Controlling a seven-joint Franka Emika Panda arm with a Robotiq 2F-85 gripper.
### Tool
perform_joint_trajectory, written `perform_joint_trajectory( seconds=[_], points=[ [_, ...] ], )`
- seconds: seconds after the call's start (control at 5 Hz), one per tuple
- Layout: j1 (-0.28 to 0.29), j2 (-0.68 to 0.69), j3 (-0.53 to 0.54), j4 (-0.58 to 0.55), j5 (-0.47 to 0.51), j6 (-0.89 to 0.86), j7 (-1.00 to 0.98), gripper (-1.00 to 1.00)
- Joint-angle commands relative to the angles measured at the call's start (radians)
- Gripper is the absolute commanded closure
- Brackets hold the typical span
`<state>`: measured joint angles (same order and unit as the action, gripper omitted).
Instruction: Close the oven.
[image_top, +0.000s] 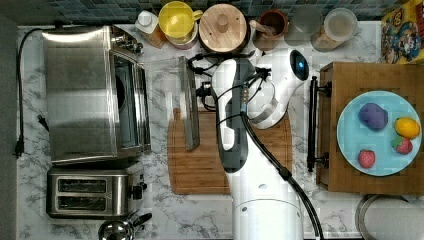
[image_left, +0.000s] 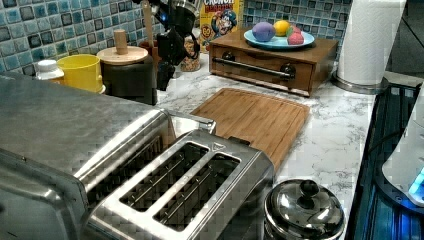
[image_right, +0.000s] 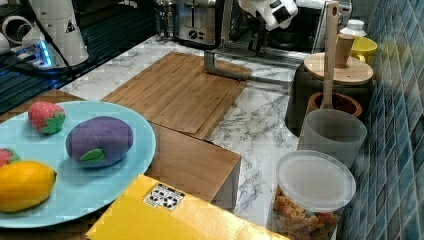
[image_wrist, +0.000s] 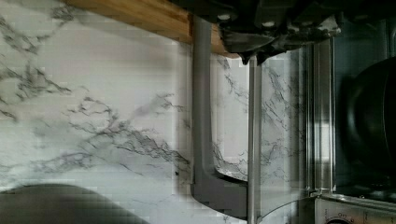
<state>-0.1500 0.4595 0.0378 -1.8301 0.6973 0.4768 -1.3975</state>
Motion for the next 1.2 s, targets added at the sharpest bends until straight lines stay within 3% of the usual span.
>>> perform_joint_trajectory(
  seconds=[0.2,0.4,0.8,1.2],
  points=[
    [0.046,0.033,-0.022,0.034,-0.100,0.037,0.043,1.00],
    [0.077,0.040,-0.037,0.010,-0.126,0.078,0.084,1.00],
    [0.072,0.040,-0.017,0.035,-0.025,-0.023,0.057,1.00],
    [0.133,0.090,-0.023,0.068,-0.083,-0.075,0.092,1.00]
  ],
)
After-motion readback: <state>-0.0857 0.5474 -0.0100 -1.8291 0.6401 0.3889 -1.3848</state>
